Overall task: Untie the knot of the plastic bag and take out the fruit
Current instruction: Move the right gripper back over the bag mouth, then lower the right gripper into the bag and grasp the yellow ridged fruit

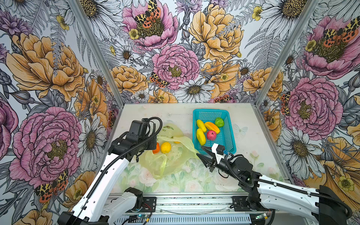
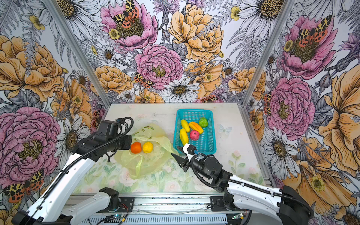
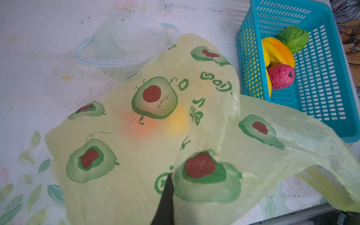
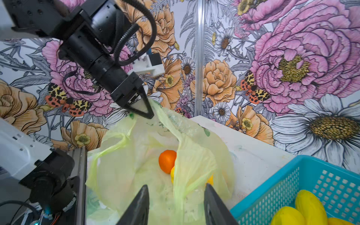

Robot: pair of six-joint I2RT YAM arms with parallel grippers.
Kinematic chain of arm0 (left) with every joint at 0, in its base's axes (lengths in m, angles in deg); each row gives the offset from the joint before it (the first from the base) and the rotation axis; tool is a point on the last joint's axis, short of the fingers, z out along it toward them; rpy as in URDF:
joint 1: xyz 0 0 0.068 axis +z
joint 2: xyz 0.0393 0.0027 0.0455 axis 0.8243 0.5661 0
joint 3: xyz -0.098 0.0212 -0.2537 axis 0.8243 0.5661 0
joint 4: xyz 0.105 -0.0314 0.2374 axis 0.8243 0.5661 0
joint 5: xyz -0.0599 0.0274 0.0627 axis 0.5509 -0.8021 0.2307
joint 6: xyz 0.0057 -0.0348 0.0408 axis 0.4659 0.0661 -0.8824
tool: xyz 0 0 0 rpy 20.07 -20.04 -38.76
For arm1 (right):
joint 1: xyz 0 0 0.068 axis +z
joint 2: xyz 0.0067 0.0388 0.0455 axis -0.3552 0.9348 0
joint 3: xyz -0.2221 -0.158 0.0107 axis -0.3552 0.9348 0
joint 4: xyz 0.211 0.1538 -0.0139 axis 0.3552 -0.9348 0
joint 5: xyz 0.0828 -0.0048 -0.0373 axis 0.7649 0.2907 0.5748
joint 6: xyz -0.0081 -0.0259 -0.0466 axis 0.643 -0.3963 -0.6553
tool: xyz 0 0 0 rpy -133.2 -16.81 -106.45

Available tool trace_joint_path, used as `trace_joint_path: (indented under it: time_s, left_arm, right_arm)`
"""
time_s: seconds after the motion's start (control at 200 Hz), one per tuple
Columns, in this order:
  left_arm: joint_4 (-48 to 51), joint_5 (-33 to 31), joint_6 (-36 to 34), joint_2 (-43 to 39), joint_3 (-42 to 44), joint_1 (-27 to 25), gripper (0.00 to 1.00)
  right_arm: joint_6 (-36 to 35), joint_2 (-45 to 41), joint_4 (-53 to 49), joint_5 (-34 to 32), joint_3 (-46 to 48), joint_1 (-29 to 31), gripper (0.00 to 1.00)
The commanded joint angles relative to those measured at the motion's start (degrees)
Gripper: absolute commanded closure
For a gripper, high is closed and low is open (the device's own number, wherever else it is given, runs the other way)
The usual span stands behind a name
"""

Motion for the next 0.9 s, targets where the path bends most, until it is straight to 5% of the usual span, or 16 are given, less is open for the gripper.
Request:
trace_joint_path:
  time_s: [0.0, 0.41, 0.53, 0.776, 0.891]
  left_arm:
    - [-0.26, 1.09, -0.53, -0.64, -0.07, 0.24, 1.0]
    - [-0.2, 0.82, -0.48, -0.78, -0.09, -0.37, 1.0]
    - [-0.2, 0.79, -0.48, -0.85, -0.08, -0.55, 1.0]
    - [-0.26, 0.94, -0.55, -0.96, -0.13, -0.54, 1.0]
    - [-0.3, 0.98, -0.5, -0.96, -0.15, -0.53, 1.0]
  right_arm:
    - [-5.08, 6.12, 0.04, -0.31, -3.83, 3.04, 0.57]
    - [-6.38, 45.67, 8.97, -9.48, -21.2, 5.76, 0.74]
    - [-3.45, 54.13, 9.1, -14.89, -27.3, 5.24, 0.63]
    - [2.86, 65.36, 7.92, -23.37, -36.5, 4.34, 0.18]
    - [6.23, 70.46, 1.84, -25.75, -43.35, 3.31, 0.14]
